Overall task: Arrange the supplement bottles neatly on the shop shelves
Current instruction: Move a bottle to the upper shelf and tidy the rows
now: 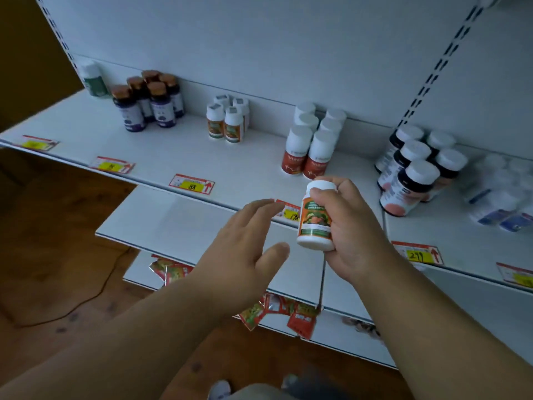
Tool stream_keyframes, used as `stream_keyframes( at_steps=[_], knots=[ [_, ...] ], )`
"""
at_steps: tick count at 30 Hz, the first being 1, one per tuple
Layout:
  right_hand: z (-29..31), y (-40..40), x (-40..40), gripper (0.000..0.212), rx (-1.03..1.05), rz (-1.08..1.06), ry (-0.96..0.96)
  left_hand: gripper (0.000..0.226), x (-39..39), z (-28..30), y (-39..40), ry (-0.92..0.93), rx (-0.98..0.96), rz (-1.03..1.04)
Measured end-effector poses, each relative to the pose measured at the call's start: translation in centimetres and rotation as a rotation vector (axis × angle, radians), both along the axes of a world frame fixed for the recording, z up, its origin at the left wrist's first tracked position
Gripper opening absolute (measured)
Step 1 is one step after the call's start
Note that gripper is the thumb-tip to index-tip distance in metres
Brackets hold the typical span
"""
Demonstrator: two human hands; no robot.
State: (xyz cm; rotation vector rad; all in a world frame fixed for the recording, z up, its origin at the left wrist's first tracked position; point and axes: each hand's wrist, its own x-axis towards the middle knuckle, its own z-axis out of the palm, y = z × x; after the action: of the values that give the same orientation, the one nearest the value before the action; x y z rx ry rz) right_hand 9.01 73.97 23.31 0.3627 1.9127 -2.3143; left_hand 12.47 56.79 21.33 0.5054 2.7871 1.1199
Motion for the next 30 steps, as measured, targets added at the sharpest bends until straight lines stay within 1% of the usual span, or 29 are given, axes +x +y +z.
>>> stream_keyframes(
  at_steps=[3,5,7,11,13,16,19,20,22,24,27,30],
  knots=[
    [0.4,-2.3,-2.7,0.022,0.06,0.01,0.066,0.061,-3.0,0.4,-2.0,0.041,-0.034,-0.021],
    [0.3,-3.3,-5.2,0.033,0.18,0.033,0.13,0.063,-6.0,0.4,-3.2,0.041,-0.083,-0.002],
    [0.3,-4.4,-8.5,0.04,0.314,0.074,0.195,0.071,-9.2,0.1,-4.3,0.054,-0.162,0.054],
    [-0.4,-7.0,-14.9,0.04,0.593,0.128,0.293,0.078,-13.8,-1.0,-5.9,-0.006,-0.276,0.168],
    [-1.0,-8.3,-16.9,0.041,0.69,0.125,0.313,0.078,-15.4,-1.3,-6.8,-0.029,-0.317,0.184],
    [-1.0,-10.9,-20.2,0.041,0.77,0.156,0.36,0.08,-19.3,-1.3,-9.3,-0.009,-0.402,0.185],
    [-1.6,-14.0,-23.5,0.04,0.981,0.229,0.468,0.084,-22.7,-2.7,-12.5,-0.042,-0.49,0.164],
    [-1.9,-15.1,-24.2,0.04,1.053,0.257,0.49,0.085,-23.8,-3.5,-13.6,-0.054,-0.51,0.153],
    [-2.6,-17.0,-25.3,0.041,1.134,0.276,0.505,0.085,-26.1,-4.8,-15.6,-0.056,-0.538,0.104],
    [-3.3,-18.6,-26.5,0.041,1.206,0.235,0.5,0.084,-28.9,-5.3,-17.3,-0.014,-0.576,0.006],
    [-4.1,-20.6,-28.1,0.037,1.27,0.13,0.393,0.085,-32.6,-5.7,-19.1,0.026,-0.685,-0.188],
    [-4.3,-22.0,-29.0,0.037,1.341,0.077,0.298,0.086,-34.5,-6.3,-20.3,0.033,-0.66,-0.257]
  ],
)
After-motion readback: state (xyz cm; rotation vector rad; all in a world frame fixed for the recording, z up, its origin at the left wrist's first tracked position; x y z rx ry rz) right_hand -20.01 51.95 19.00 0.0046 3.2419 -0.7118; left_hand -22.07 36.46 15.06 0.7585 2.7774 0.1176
